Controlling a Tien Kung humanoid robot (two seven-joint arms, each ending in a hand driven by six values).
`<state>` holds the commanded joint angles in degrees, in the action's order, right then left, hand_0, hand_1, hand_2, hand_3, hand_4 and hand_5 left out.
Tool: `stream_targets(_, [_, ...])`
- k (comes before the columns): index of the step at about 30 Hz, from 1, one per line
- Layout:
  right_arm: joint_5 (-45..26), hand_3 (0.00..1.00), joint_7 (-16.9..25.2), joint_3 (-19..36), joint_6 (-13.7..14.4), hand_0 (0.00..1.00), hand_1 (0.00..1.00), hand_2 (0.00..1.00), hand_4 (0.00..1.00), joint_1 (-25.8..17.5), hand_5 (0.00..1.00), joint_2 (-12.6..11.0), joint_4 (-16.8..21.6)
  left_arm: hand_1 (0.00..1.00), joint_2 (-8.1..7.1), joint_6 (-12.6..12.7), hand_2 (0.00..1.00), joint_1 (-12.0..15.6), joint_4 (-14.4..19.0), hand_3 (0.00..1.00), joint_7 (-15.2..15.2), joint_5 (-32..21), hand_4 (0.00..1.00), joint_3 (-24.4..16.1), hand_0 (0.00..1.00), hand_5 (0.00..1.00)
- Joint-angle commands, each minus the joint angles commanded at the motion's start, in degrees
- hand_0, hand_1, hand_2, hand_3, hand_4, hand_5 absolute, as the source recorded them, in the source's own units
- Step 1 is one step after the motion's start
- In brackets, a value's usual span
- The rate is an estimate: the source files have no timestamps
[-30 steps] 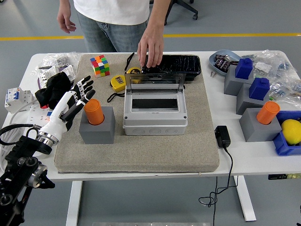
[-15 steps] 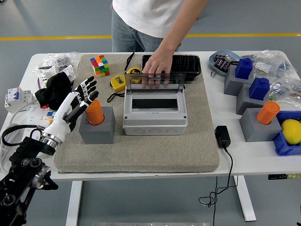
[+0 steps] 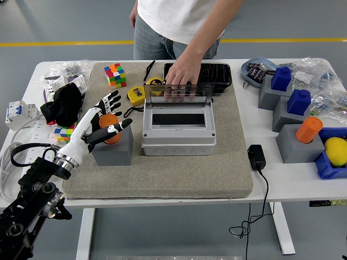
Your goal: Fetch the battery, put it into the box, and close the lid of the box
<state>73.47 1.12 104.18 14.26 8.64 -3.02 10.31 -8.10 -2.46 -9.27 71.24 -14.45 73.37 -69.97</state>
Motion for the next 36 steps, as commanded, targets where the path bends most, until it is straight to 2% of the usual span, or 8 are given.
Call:
stream_targets(3, [0.0, 0.805, 0.0, 0.1, 0.0, 0.832, 0.826, 0.773, 0.998, 0.1, 0.998, 0.0, 0.0, 0.922, -0.05, 1.2, 0.960, -0.3, -0.2, 0.966, -0.1, 0.6, 0.998, 0.8, 0.808, 0.115])
stream_targets(4, [0.1, 0.804, 0.0, 0.1, 0.0, 0.832, 0.825, 0.773, 0.998, 0.1, 0.998, 0.0, 0.0, 0.884, -0.07, 1.5, 0.858, -0.4, -0.2, 0.835, -0.1, 0.7, 0.998, 1.0, 0.769, 0.002])
stream_targets(15, [0.0, 0.804, 0.1, 0.1, 0.0, 0.832, 0.825, 0.773, 0.998, 0.1, 0.998, 0.0, 0.0, 0.864, 0.22, 4.5, 0.801, -1.3, -1.4, 0.766, -0.7, 2.1, 0.998, 2.1, 0.759, 0.002])
stream_targets(16, [0.0, 0.804, 0.1, 0.1, 0.0, 0.832, 0.825, 0.772, 0.998, 0.1, 0.998, 0.0, 0.0, 0.807, 0.23, 4.6, 0.689, -1.4, -1.4, 0.660, -0.7, 2.1, 0.998, 2.1, 0.706, 0.002])
stream_targets(21, [0.2, 0.804, 0.0, 0.3, 0.0, 0.832, 0.825, 0.772, 0.998, 0.1, 0.998, 0.0, 0.0, 0.807, 0.37, 5.2, 0.689, -1.6, -2.0, 0.660, -0.9, 1.9, 0.998, 2.5, 0.706, 0.002])
stream_targets(33, [0.1, 0.804, 0.0, 0.2, 0.1, 0.833, 0.825, 0.773, 0.998, 0.1, 0.998, -0.1, 0.0, 0.701, 0.16, 5.5, 0.573, -1.4, -2.6, 0.587, -1.0, 1.0, 0.998, 3.6, 0.621, 0.002])
stream_targets(34, [0.1, 0.804, 0.0, 0.1, 0.1, 0.833, 0.825, 0.773, 0.998, 0.1, 0.998, -0.1, 0.0, 0.651, 0.15, 5.5, 0.497, -1.4, -2.6, 0.464, -1.0, 1.0, 0.998, 3.6, 0.516, 0.008])
stream_targets(36, [0.1, 0.804, 0.0, 0.1, 0.1, 0.833, 0.825, 0.773, 0.998, 0.1, 0.998, -0.1, 0.0, 0.651, 0.15, 5.6, 0.497, -1.4, -2.6, 0.464, -1.0, 0.9, 0.998, 3.6, 0.516, 0.008])
